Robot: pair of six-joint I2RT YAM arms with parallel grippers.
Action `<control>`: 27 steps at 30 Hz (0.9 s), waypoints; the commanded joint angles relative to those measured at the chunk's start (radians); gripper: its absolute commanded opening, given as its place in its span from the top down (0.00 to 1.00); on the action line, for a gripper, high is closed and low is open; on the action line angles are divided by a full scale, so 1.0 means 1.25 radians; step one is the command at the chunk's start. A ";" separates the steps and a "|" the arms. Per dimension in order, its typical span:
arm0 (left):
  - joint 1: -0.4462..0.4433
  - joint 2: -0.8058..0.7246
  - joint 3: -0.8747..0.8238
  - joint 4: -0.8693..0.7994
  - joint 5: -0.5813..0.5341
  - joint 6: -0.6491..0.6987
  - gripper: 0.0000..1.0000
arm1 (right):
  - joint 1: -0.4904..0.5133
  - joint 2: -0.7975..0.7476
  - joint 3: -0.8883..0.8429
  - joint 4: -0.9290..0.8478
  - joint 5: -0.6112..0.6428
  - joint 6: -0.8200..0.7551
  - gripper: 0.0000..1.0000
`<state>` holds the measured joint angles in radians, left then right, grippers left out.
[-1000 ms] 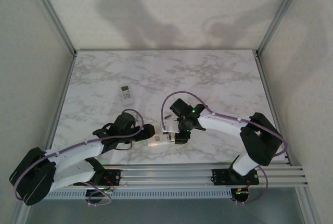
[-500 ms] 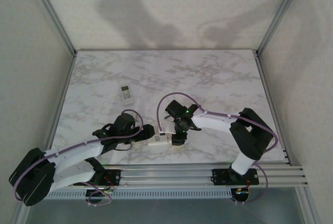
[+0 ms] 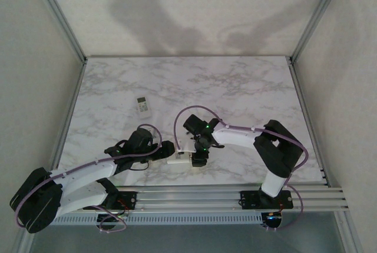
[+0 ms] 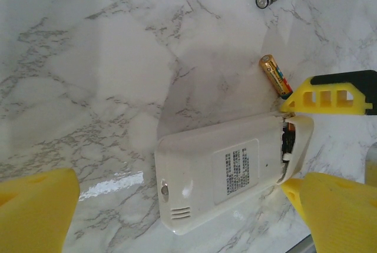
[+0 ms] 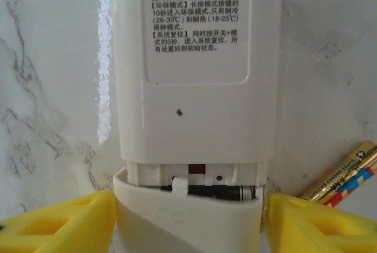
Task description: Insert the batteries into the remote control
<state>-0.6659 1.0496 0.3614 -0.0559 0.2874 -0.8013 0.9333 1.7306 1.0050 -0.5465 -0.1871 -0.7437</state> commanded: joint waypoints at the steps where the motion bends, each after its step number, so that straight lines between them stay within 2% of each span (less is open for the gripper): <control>1: 0.005 -0.006 -0.009 -0.002 -0.019 -0.001 0.04 | 0.011 -0.004 0.002 -0.024 -0.025 0.001 0.31; 8: 0.005 0.002 -0.011 0.004 -0.017 0.002 0.04 | 0.009 -0.036 0.009 -0.020 -0.021 0.042 0.26; 12: 0.005 0.003 -0.018 0.001 -0.012 -0.001 0.04 | -0.012 -0.116 -0.017 0.029 -0.047 0.133 0.25; 14: 0.005 0.002 -0.018 -0.007 -0.010 -0.001 0.04 | -0.033 -0.164 -0.037 0.068 -0.047 0.235 0.25; 17: 0.005 0.001 -0.012 -0.026 0.004 0.003 0.08 | -0.063 -0.234 -0.086 0.135 -0.017 0.458 0.25; 22: -0.021 0.012 0.007 -0.056 0.011 -0.007 0.18 | -0.075 -0.302 -0.134 0.115 0.098 0.954 0.30; 25: -0.052 0.027 0.017 -0.043 0.019 -0.022 0.24 | -0.078 -0.313 -0.155 0.087 0.108 1.137 0.37; 27: -0.069 0.054 0.033 -0.050 0.008 -0.025 0.26 | -0.079 -0.319 -0.171 0.088 0.104 1.199 0.39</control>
<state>-0.7265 1.0859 0.3584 -0.0986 0.2958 -0.8165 0.8410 1.3506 0.8242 -0.4080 -0.0956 0.4351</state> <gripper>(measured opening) 0.748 0.618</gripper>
